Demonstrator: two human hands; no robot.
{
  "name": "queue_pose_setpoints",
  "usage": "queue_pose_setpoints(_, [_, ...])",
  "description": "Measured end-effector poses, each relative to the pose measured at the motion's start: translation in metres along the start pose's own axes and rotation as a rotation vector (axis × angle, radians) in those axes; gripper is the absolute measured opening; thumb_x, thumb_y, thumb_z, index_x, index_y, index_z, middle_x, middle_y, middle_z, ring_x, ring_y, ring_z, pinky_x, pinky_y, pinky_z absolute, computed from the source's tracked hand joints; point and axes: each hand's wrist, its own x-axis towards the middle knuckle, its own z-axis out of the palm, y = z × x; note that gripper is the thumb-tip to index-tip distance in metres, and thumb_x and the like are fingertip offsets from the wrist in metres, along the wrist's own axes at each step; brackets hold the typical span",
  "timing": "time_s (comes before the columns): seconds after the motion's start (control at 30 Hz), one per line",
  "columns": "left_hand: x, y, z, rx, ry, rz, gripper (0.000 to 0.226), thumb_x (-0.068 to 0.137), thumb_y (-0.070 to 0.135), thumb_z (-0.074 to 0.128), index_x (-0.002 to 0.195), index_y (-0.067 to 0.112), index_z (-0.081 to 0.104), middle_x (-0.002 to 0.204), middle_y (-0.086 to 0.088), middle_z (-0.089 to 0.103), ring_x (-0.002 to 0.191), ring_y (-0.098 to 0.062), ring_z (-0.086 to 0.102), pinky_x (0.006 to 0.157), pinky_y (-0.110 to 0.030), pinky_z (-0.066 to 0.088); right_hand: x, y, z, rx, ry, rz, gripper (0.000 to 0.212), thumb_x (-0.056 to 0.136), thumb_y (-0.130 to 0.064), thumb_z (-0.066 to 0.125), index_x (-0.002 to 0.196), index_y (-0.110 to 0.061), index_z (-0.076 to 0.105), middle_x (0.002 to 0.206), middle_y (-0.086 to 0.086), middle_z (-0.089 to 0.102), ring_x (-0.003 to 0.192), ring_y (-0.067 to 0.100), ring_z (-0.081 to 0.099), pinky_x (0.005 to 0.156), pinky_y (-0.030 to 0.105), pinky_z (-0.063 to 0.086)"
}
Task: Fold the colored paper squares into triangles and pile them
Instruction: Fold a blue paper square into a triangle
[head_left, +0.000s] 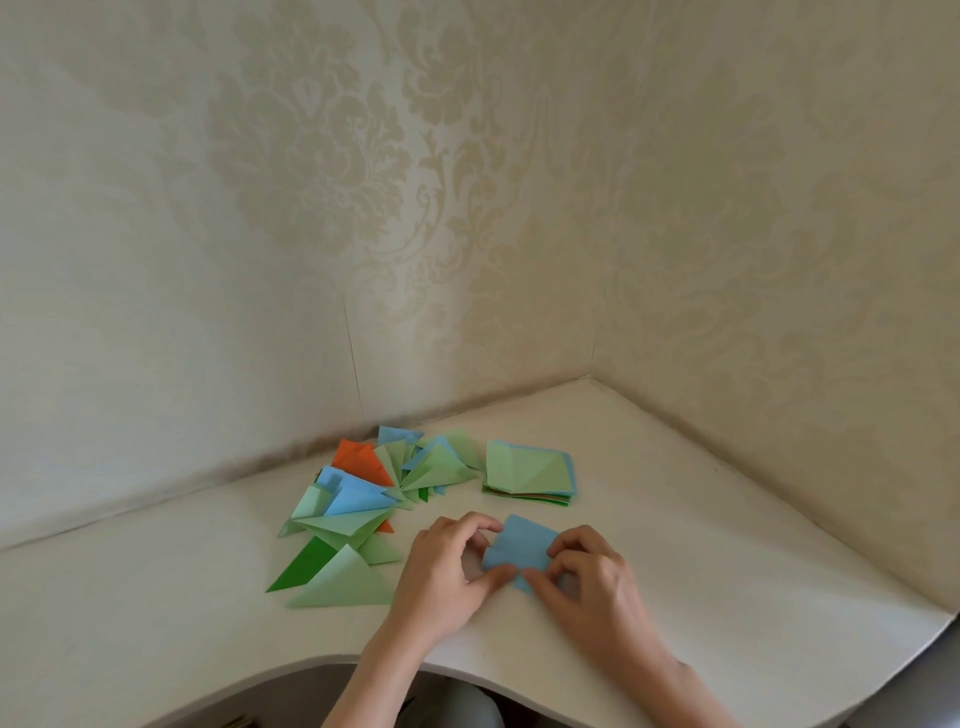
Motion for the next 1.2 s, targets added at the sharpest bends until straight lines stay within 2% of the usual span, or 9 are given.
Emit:
queue_pose_setpoints(0.17, [0.001, 0.003, 0.002, 0.026, 0.01, -0.001, 0.039, 0.069, 0.048, 0.077, 0.103, 0.038, 0.061, 0.075, 0.019, 0.056, 0.086, 0.003, 0.048, 0.081, -0.026, 0.041, -0.001, -0.001, 0.008, -0.005, -0.011, -0.005, 0.035, 0.075, -0.051, 0.065, 0.057, -0.023, 0.054, 0.085, -0.017, 0.046, 0.075, 0.0, 0.054, 0.069, 0.007, 0.038])
queue_pose_setpoints(0.33, [0.004, 0.001, 0.003, -0.012, 0.01, -0.047, 0.037, 0.069, 0.039, 0.08, 0.099, 0.041, 0.058, 0.075, 0.017, 0.056, 0.084, 0.0, 0.049, 0.077, -0.022, 0.041, 0.001, -0.003, 0.003, 0.057, -0.031, 0.027, 0.025, 0.069, -0.033, 0.079, 0.065, -0.024, 0.056, 0.086, -0.013, 0.05, 0.078, -0.001, 0.053, 0.07, 0.005, 0.037])
queue_pose_setpoints(0.57, [0.002, -0.002, -0.001, -0.068, -0.014, -0.057, 0.029, 0.076, 0.019, 0.076, 0.093, 0.036, 0.06, 0.082, 0.015, 0.058, 0.089, -0.005, 0.052, 0.078, -0.02, 0.042, 0.003, 0.001, -0.006, 0.089, -0.158, 0.044, 0.026, 0.069, -0.019, 0.08, 0.085, -0.029, 0.061, 0.092, -0.01, 0.052, 0.086, 0.001, 0.052, 0.075, 0.006, 0.036])
queue_pose_setpoints(0.67, [0.002, 0.0, -0.003, -0.053, -0.04, -0.052, 0.024, 0.081, 0.016, 0.071, 0.094, 0.034, 0.062, 0.095, 0.026, 0.06, 0.094, -0.002, 0.052, 0.083, -0.018, 0.042, 0.004, 0.0, -0.012, 0.091, -0.216, 0.028, 0.036, 0.071, -0.01, 0.074, 0.09, -0.038, 0.061, 0.096, -0.012, 0.054, 0.09, 0.001, 0.053, 0.077, 0.005, 0.036])
queue_pose_setpoints(0.77, [0.002, 0.003, -0.004, -0.04, -0.038, -0.037, 0.022, 0.084, 0.013, 0.068, 0.092, 0.033, 0.064, 0.101, 0.038, 0.054, 0.095, -0.001, 0.053, 0.083, -0.019, 0.044, 0.005, 0.004, -0.019, 0.154, -0.161, 0.014, 0.054, 0.062, 0.005, 0.052, 0.09, -0.038, 0.067, 0.099, -0.014, 0.062, 0.094, 0.003, 0.059, 0.078, 0.009, 0.04])
queue_pose_setpoints(0.87, [0.002, 0.001, -0.003, -0.067, -0.032, -0.015, 0.026, 0.086, 0.006, 0.064, 0.088, 0.032, 0.066, 0.097, 0.034, 0.058, 0.094, -0.003, 0.056, 0.084, -0.025, 0.049, 0.01, 0.012, -0.025, 0.012, -0.107, -0.012, 0.066, 0.053, -0.001, 0.042, 0.101, -0.039, 0.066, 0.107, -0.027, 0.061, 0.102, -0.001, 0.055, 0.086, 0.013, 0.039])
queue_pose_setpoints(0.97, [0.002, 0.002, -0.002, 0.023, -0.03, 0.074, 0.005, 0.088, 0.035, 0.061, 0.089, 0.035, 0.065, 0.089, 0.028, 0.062, 0.094, -0.001, 0.052, 0.082, -0.026, 0.045, 0.017, 0.013, -0.029, -0.07, -0.217, 0.017, 0.063, 0.061, -0.009, 0.044, 0.116, -0.033, 0.064, 0.11, -0.034, 0.054, 0.102, -0.006, 0.051, 0.09, 0.007, 0.034])
queue_pose_setpoints(1.1, [-0.001, 0.006, -0.001, 0.144, -0.077, 0.128, 0.054, 0.068, 0.083, 0.052, 0.095, 0.037, 0.061, 0.1, 0.031, 0.057, 0.106, 0.004, 0.042, 0.092, -0.018, 0.029, 0.021, 0.007, -0.028, 0.017, -0.253, 0.008, 0.047, 0.068, -0.01, 0.054, 0.111, -0.021, 0.069, 0.103, -0.016, 0.064, 0.092, -0.004, 0.057, 0.078, 0.007, 0.041])
queue_pose_setpoints(1.2, [-0.003, 0.008, -0.002, 0.174, -0.104, 0.147, 0.061, 0.058, 0.083, 0.06, 0.099, 0.038, 0.058, 0.109, 0.033, 0.054, 0.112, 0.005, 0.038, 0.095, -0.019, 0.026, 0.019, 0.01, -0.025, -0.013, -0.257, -0.039, 0.035, 0.073, -0.015, 0.058, 0.104, -0.022, 0.073, 0.095, -0.014, 0.057, 0.083, -0.002, 0.057, 0.074, 0.008, 0.041])
